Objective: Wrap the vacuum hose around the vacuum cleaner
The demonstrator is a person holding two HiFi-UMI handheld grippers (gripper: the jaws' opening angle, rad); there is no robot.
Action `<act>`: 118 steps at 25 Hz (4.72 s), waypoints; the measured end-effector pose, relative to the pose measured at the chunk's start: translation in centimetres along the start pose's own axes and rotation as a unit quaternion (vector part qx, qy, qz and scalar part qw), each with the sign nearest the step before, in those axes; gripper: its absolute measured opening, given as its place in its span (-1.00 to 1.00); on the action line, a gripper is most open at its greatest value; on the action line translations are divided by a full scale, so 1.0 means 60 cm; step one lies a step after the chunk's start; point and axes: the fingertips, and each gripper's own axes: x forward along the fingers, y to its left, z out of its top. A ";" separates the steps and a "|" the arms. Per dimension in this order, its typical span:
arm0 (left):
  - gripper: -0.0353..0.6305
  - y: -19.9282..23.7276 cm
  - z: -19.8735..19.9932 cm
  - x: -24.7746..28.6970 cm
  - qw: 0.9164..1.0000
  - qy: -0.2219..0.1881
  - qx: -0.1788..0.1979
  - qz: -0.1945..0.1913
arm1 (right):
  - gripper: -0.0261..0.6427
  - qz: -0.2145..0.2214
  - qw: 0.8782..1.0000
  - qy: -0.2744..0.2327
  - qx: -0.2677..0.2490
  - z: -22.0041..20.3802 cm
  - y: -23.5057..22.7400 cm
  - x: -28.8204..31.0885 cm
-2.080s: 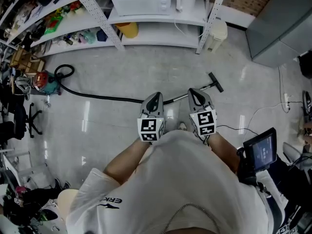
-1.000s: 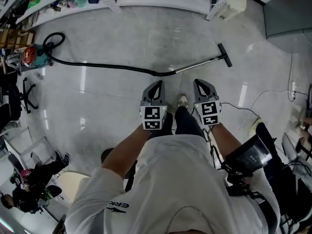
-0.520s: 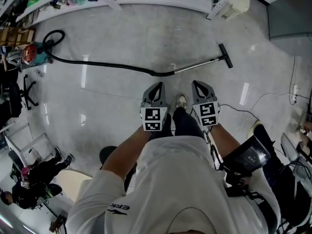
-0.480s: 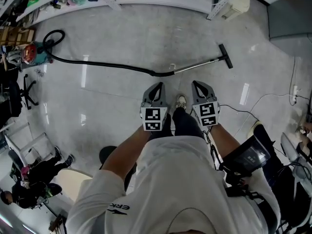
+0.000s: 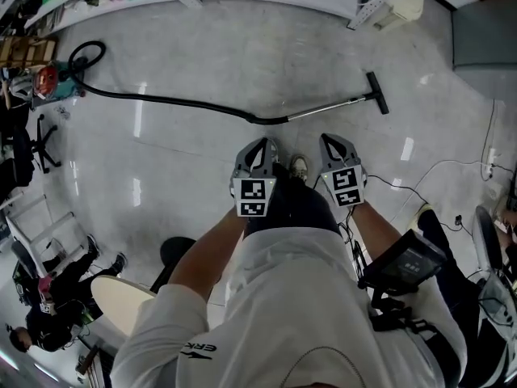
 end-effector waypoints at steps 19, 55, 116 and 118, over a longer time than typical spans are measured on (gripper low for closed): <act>-0.88 0.096 -0.092 0.186 0.994 0.078 0.036 -0.068 | -0.94 0.048 0.994 0.064 -0.068 -0.032 -0.022 0.200; -0.40 0.092 -0.722 0.584 0.898 0.231 0.331 -0.174 | -0.22 0.240 0.851 0.248 -0.395 -0.650 -0.025 0.667; -0.36 0.170 0.049 0.163 0.866 0.184 0.443 -0.137 | -0.47 0.237 0.881 0.104 -0.395 0.037 0.027 0.343; -0.36 0.175 0.077 0.132 0.864 0.192 0.446 -0.132 | -0.47 0.242 0.880 0.096 -0.397 0.071 0.039 0.323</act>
